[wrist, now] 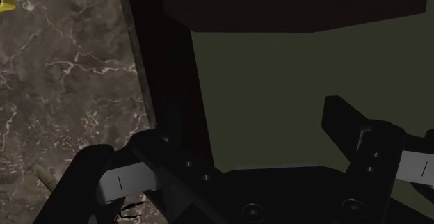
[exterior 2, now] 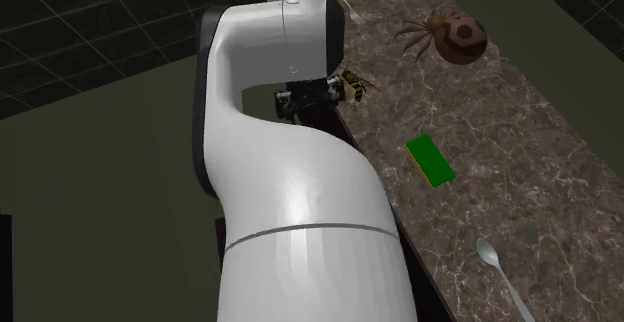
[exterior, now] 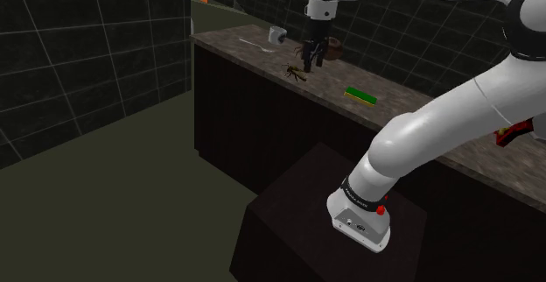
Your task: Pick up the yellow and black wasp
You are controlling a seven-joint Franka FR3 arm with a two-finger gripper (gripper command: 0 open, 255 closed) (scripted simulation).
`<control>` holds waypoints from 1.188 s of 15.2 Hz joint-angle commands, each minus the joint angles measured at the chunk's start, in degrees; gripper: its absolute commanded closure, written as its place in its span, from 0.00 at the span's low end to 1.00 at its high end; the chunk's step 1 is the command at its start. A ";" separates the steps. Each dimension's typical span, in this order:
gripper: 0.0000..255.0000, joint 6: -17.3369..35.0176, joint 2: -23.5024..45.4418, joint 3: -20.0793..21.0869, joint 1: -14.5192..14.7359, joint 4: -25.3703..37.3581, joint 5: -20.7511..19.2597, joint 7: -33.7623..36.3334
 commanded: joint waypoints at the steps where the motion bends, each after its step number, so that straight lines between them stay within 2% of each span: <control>1: 0.00 1.77 4.00 -1.73 -0.33 2.48 -0.38 -2.88; 10: 0.00 6.41 23.45 -7.16 -2.00 17.81 2.34 -15.13; 17: 0.00 5.84 40.11 -8.58 -5.39 34.75 7.26 -24.16; 18: 0.00 5.71 40.87 -8.51 -5.65 35.63 7.47 -24.50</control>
